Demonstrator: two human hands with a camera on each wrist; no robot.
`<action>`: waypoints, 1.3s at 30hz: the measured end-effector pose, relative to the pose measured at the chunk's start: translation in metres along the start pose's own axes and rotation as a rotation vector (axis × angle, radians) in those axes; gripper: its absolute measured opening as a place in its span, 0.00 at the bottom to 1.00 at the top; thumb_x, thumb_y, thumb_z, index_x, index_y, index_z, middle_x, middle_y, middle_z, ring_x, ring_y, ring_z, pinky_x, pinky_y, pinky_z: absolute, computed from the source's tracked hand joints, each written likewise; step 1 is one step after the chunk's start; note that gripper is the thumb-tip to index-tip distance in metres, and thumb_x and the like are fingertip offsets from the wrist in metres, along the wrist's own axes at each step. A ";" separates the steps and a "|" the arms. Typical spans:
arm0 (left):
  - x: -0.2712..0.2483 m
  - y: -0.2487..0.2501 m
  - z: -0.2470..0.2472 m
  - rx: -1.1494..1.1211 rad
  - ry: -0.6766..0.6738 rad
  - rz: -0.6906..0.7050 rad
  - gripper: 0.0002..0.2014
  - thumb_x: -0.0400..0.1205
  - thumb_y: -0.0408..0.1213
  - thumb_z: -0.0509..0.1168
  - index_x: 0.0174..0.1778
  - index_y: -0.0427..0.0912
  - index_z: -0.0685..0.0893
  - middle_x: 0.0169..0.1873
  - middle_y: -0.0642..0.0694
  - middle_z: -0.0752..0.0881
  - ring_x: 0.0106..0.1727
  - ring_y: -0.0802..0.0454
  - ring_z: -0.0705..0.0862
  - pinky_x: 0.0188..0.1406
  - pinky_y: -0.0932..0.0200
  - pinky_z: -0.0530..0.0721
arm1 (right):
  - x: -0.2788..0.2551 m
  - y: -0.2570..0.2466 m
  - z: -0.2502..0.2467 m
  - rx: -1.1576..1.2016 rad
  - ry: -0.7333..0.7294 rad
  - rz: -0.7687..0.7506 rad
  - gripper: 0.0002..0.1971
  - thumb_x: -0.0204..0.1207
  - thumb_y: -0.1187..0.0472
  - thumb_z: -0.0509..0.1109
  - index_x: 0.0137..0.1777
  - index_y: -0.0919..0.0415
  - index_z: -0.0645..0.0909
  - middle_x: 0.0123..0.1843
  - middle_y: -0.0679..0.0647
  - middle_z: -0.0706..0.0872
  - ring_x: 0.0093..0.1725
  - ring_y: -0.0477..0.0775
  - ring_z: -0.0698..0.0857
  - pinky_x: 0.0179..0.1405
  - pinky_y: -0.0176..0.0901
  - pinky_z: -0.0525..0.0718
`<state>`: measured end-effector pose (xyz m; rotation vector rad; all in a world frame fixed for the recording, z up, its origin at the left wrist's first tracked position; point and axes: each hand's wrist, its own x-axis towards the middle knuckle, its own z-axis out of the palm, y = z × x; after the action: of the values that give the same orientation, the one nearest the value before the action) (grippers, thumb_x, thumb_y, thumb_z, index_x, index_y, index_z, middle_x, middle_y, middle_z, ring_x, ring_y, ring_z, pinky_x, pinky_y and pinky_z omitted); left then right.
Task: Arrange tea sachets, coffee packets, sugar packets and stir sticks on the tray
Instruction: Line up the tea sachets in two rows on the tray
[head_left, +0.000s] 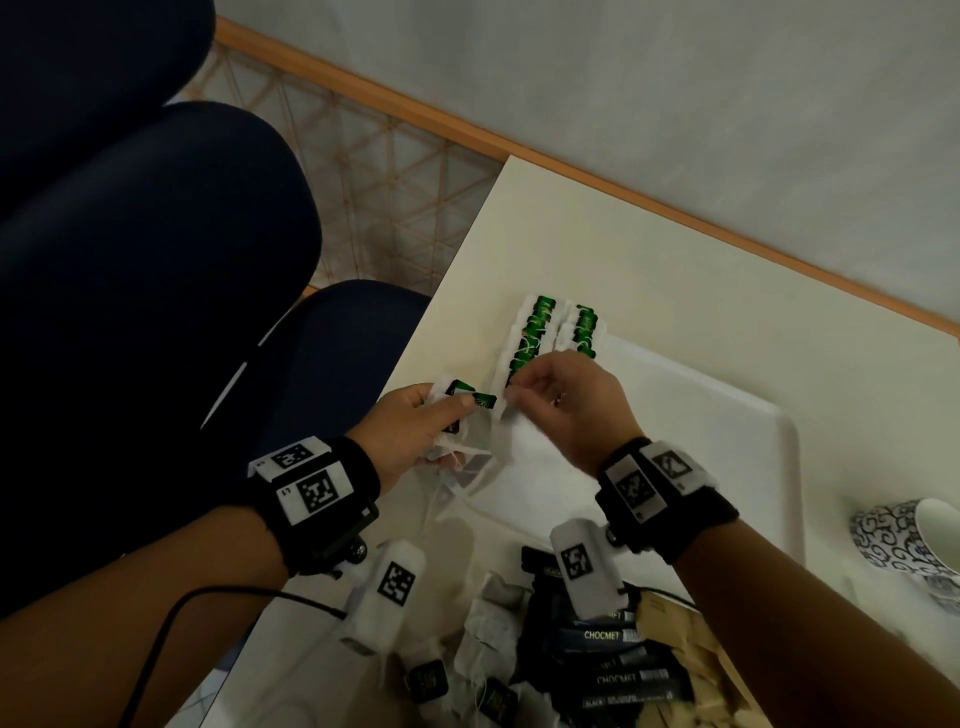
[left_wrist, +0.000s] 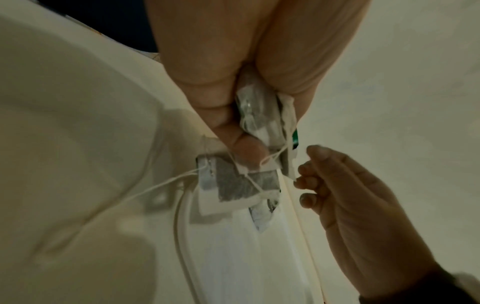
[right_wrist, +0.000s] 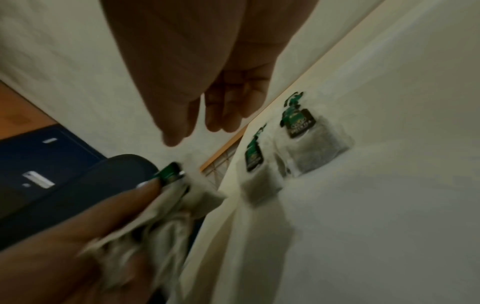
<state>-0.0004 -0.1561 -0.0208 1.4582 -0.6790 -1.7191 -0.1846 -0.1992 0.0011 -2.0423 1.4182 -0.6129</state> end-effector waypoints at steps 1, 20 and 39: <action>0.000 0.000 0.003 -0.002 0.000 -0.005 0.06 0.82 0.39 0.68 0.45 0.41 0.85 0.34 0.45 0.87 0.31 0.50 0.86 0.27 0.61 0.86 | -0.009 -0.003 0.001 0.017 -0.015 -0.074 0.06 0.71 0.52 0.77 0.44 0.48 0.82 0.41 0.44 0.82 0.39 0.42 0.80 0.39 0.30 0.78; -0.015 0.001 0.022 -0.076 -0.077 -0.079 0.16 0.84 0.43 0.63 0.54 0.33 0.85 0.45 0.38 0.87 0.39 0.50 0.89 0.41 0.56 0.90 | -0.036 -0.002 0.009 0.053 0.081 -0.062 0.07 0.74 0.59 0.72 0.48 0.46 0.89 0.43 0.40 0.75 0.47 0.43 0.76 0.46 0.35 0.76; -0.019 0.003 0.028 0.001 -0.333 -0.123 0.23 0.68 0.51 0.71 0.53 0.39 0.87 0.44 0.45 0.90 0.45 0.51 0.89 0.35 0.58 0.87 | -0.023 0.010 -0.015 0.502 -0.245 0.011 0.38 0.64 0.90 0.54 0.22 0.41 0.80 0.66 0.49 0.77 0.64 0.38 0.78 0.61 0.37 0.73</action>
<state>-0.0256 -0.1449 -0.0020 1.2469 -0.7756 -2.0835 -0.2091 -0.1835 0.0041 -1.6433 1.0088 -0.6155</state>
